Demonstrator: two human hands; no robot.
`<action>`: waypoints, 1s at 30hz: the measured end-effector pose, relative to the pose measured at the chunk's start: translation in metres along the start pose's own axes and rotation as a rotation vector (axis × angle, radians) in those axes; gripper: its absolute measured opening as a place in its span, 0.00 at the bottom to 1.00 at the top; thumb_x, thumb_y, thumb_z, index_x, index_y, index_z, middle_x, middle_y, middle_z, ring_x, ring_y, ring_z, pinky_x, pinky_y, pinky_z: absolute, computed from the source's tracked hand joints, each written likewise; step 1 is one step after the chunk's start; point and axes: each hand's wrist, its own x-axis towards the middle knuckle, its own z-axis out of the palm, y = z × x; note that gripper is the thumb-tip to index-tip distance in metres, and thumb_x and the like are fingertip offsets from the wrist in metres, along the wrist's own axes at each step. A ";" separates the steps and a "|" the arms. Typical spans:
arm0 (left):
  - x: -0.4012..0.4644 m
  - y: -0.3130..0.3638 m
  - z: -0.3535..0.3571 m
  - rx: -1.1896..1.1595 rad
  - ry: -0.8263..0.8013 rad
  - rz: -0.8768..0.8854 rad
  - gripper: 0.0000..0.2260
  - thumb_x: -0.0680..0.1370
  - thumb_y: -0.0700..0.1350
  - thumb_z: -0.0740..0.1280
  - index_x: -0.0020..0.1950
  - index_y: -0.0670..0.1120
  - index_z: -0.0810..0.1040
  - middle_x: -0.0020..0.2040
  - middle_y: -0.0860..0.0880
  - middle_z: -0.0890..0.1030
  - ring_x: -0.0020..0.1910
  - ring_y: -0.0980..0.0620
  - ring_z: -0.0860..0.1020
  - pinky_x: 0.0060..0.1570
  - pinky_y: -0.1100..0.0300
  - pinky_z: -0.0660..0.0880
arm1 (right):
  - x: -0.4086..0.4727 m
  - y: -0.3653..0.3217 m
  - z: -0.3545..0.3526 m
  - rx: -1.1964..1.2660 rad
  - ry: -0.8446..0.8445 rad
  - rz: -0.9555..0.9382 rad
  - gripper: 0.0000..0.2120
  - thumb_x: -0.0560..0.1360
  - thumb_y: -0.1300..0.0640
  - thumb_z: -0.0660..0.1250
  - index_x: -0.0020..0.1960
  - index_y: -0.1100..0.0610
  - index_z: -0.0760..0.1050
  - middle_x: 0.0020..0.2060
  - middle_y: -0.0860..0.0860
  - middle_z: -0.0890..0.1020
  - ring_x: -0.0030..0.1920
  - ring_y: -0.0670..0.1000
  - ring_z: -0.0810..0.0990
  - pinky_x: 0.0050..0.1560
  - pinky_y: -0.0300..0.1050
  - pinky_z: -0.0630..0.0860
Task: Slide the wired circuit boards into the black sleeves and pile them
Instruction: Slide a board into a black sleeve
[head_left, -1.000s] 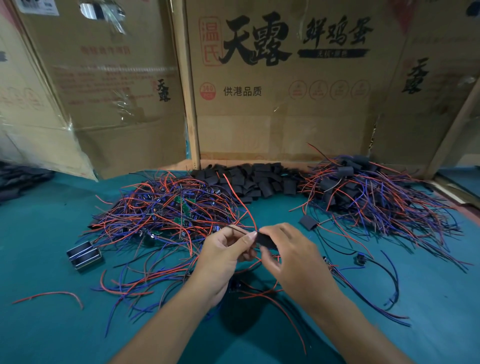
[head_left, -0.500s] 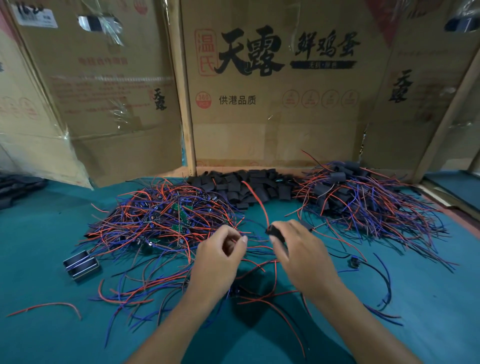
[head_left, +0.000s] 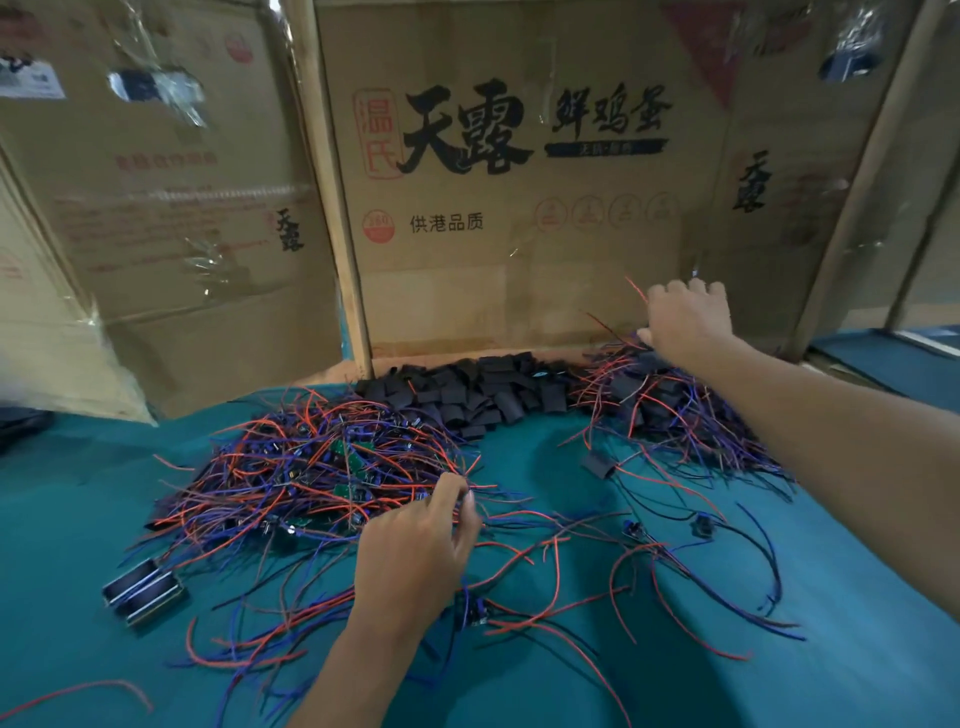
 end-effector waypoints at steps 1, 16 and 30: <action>0.001 -0.001 -0.001 0.012 -0.007 -0.013 0.12 0.80 0.50 0.58 0.42 0.47 0.77 0.21 0.52 0.70 0.18 0.48 0.70 0.18 0.57 0.61 | 0.000 -0.010 0.003 0.023 -0.020 -0.024 0.19 0.77 0.46 0.65 0.60 0.59 0.72 0.56 0.58 0.80 0.58 0.60 0.77 0.56 0.54 0.72; -0.001 0.005 0.004 -0.028 -0.089 0.057 0.13 0.80 0.51 0.58 0.39 0.49 0.76 0.21 0.53 0.68 0.17 0.52 0.67 0.17 0.59 0.60 | -0.010 -0.152 0.084 0.389 -0.377 -0.035 0.10 0.78 0.50 0.65 0.43 0.56 0.74 0.33 0.51 0.74 0.34 0.56 0.74 0.36 0.47 0.71; -0.003 0.031 0.002 -0.109 -0.194 -0.088 0.22 0.70 0.53 0.77 0.60 0.45 0.80 0.48 0.50 0.79 0.44 0.48 0.81 0.37 0.57 0.75 | -0.176 -0.117 -0.034 1.068 -0.354 -0.152 0.14 0.75 0.56 0.64 0.30 0.55 0.72 0.26 0.49 0.76 0.28 0.46 0.72 0.31 0.44 0.68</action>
